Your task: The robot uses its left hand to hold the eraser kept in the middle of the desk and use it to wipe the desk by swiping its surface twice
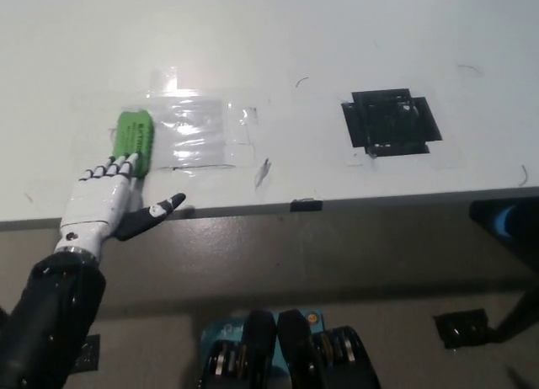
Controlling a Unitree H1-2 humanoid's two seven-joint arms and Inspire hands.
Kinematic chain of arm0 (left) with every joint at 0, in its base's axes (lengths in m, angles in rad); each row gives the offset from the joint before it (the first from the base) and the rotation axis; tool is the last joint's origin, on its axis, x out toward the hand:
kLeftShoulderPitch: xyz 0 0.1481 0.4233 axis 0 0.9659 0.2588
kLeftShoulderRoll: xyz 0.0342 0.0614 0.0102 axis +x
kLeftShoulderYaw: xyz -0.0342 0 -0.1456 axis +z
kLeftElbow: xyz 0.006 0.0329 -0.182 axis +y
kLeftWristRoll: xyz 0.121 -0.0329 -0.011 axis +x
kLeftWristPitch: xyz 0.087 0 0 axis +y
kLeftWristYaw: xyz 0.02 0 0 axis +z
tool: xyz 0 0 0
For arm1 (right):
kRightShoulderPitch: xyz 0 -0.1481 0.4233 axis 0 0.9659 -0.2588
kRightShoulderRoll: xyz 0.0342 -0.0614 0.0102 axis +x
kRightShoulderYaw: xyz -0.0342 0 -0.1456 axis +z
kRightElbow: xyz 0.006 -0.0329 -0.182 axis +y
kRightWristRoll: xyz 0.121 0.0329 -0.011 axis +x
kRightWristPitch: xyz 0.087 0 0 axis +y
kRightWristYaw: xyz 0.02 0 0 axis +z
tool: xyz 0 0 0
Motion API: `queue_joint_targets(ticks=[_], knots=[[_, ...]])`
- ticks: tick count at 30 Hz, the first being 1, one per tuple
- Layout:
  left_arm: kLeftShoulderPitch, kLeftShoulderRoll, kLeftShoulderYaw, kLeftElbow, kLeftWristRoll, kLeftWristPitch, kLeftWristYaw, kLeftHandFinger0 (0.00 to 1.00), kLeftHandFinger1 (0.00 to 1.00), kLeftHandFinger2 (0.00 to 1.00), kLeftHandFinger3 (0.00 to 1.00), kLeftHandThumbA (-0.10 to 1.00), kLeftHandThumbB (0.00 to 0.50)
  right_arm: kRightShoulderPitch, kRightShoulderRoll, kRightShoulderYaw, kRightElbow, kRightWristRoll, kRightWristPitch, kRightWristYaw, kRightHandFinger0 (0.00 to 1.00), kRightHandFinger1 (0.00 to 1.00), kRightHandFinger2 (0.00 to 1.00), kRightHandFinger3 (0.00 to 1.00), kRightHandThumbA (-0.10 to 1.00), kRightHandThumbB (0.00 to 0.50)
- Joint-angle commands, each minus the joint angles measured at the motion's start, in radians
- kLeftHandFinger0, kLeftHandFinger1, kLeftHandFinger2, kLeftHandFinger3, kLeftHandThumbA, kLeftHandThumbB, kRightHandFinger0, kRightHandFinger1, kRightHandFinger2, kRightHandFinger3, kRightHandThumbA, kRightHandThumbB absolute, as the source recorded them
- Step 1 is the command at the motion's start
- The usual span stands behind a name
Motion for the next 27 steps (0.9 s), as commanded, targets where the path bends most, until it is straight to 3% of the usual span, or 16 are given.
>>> queue_joint_targets(ticks=[1,7,10,14,15,19,24,27], knots=[[-0.143,-0.002,0.022,0.031,-0.063,-0.12,0.047,1.0,1.0,1.0,1.0,1.0,0.384,-0.004,-0.021,-0.003,-0.026,0.002,-0.026,0.007,0.92,0.91,0.8,0.84,1.0,0.074],[-0.313,0.009,0.026,0.142,-0.054,-0.167,0.12,1.0,1.0,1.0,1.0,1.0,0.408,0.012,-0.017,-0.002,-0.038,0.0,-0.019,0.007,0.91,0.89,0.8,0.85,1.0,0.067],[-0.358,0.024,0.007,0.191,-0.032,-0.192,0.152,1.0,1.0,1.0,1.0,1.0,0.456,0.019,-0.016,0.0,-0.037,0.0,-0.02,0.01,0.92,0.89,0.8,0.85,1.0,0.057],[-0.366,0.029,0.022,0.162,-0.045,-0.21,0.178,1.0,1.0,1.0,1.0,1.0,0.454,0.019,-0.015,-0.001,-0.048,0.004,0.004,0.009,0.94,0.92,0.83,0.86,1.0,0.067],[-0.344,0.029,0.04,0.108,-0.061,-0.199,0.166,1.0,1.0,1.0,1.0,1.0,0.42,0.019,-0.018,0.003,-0.048,-0.006,0.001,0.008,0.93,0.91,0.82,0.86,1.0,0.064],[-0.238,-0.005,0.108,-0.096,-0.095,-0.195,0.194,1.0,1.0,1.0,1.0,1.0,0.391,0.019,-0.022,0.001,-0.051,-0.002,0.003,0.01,0.92,0.91,0.82,0.86,1.0,0.06],[0.011,-0.125,0.193,-0.539,-0.202,-0.082,0.113,1.0,1.0,1.0,1.0,1.0,0.4,0.019,-0.022,-0.007,-0.055,0.014,0.01,0.014,0.94,0.91,0.81,0.84,1.0,0.087],[0.217,-0.193,0.181,-0.727,-0.239,-0.106,0.128,1.0,1.0,1.0,1.0,1.0,0.414,0.022,-0.023,-0.007,-0.053,0.011,0.007,0.013,0.94,0.92,0.81,0.84,1.0,0.077]])
